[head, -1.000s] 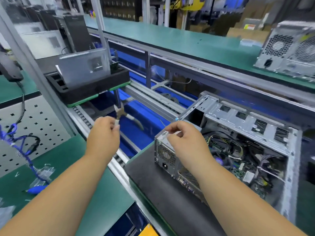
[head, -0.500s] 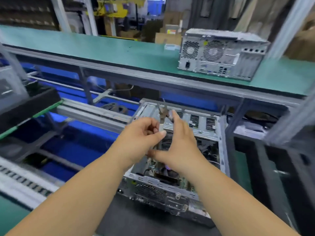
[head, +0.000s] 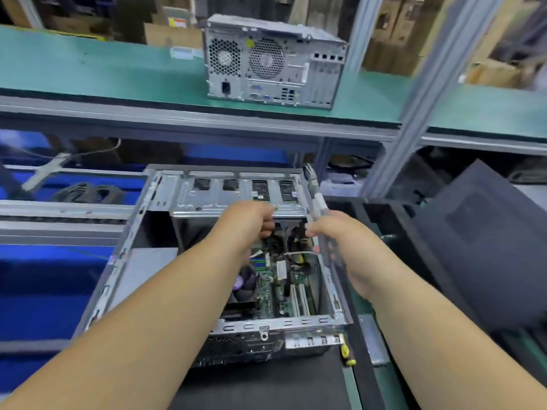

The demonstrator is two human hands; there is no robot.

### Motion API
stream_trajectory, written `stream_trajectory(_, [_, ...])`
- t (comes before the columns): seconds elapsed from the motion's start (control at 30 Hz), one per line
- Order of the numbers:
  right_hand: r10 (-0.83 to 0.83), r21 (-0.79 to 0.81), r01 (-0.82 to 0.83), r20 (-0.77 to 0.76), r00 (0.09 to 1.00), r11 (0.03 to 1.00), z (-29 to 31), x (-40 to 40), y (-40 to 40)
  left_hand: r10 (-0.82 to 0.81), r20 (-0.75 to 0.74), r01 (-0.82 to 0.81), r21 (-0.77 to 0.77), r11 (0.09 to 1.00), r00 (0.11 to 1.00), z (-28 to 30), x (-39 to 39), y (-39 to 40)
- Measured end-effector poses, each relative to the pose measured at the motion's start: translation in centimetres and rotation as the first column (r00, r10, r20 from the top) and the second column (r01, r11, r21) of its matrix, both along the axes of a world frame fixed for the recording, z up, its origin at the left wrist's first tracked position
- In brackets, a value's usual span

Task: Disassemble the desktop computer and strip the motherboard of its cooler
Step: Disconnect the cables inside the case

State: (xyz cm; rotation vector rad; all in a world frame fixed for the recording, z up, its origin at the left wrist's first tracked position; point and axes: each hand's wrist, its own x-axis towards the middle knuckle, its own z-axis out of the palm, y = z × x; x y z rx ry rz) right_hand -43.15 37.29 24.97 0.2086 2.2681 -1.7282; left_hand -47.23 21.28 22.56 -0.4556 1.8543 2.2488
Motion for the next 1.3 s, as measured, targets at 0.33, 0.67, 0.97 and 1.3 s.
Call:
stream_trajectory(0.33, [0.004,0.506,-0.002,-0.003,1.000,0.863,-0.4,1.1,0.7,-0.436,0.208,0.482,-0.434,0.761,0.876,-6.4,-1.0,0.9])
stream_trajectory(0.67, [0.374,0.970,0.084,-0.167,0.912,0.227,-0.1,0.5,1.4,-0.408,0.103,0.412,-0.412,0.812,0.907,-7.4,-0.9,0.6])
stream_trajectory(0.97, [0.581,0.982,0.105,-0.179,0.794,0.159,-0.9,-1.0,2.8,-0.275,0.087,0.252,-0.715,0.652,0.958,-6.3,0.1,0.8])
stream_trajectory(1.3, [0.666,0.966,0.101,-0.237,0.708,0.237,-2.0,-1.4,5.0,-0.167,0.068,0.167,-0.696,0.699,0.984,-6.2,0.9,1.6])
